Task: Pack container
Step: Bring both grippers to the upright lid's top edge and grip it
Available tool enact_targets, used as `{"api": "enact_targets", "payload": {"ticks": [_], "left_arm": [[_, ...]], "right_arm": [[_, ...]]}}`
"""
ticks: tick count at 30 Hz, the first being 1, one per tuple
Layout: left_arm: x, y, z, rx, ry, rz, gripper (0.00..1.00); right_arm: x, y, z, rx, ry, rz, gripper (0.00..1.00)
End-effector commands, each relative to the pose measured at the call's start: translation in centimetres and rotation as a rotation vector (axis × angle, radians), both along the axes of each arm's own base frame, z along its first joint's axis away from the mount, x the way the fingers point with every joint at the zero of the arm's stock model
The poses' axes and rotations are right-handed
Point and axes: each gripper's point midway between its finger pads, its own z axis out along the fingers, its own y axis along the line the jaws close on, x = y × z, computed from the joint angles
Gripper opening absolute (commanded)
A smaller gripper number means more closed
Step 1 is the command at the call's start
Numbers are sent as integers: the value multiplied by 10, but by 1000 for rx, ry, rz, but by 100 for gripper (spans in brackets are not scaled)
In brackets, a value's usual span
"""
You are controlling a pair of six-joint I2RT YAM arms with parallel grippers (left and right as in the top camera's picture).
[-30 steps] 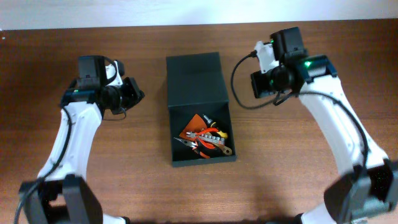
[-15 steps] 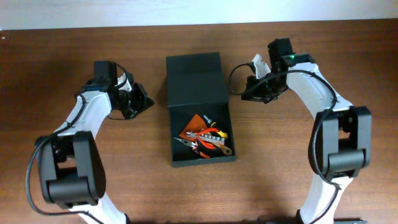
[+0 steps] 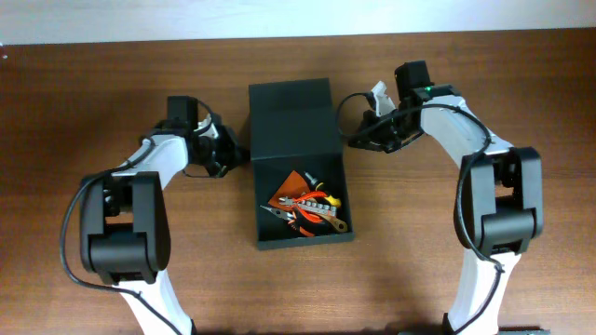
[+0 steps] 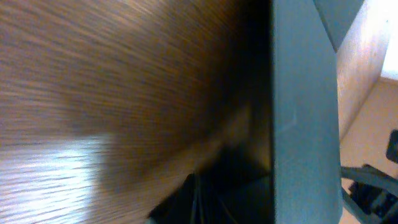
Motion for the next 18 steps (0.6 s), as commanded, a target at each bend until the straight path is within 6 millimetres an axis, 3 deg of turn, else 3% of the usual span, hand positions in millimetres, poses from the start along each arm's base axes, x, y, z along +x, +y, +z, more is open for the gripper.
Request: {"api": "enact_targets", "payload": {"ticks": [1, 6, 18], "left_arm": [[2, -14, 4, -40, 0, -8, 2], [3, -21, 5, -41, -10, -17, 2], [15, -23, 12, -35, -117, -66, 2]], "right_arm": [[-2, 22, -3, 58, 25, 26, 4], [-5, 33, -13, 55, 22, 58, 4], [3, 38, -7, 52, -110, 158, 4]]}}
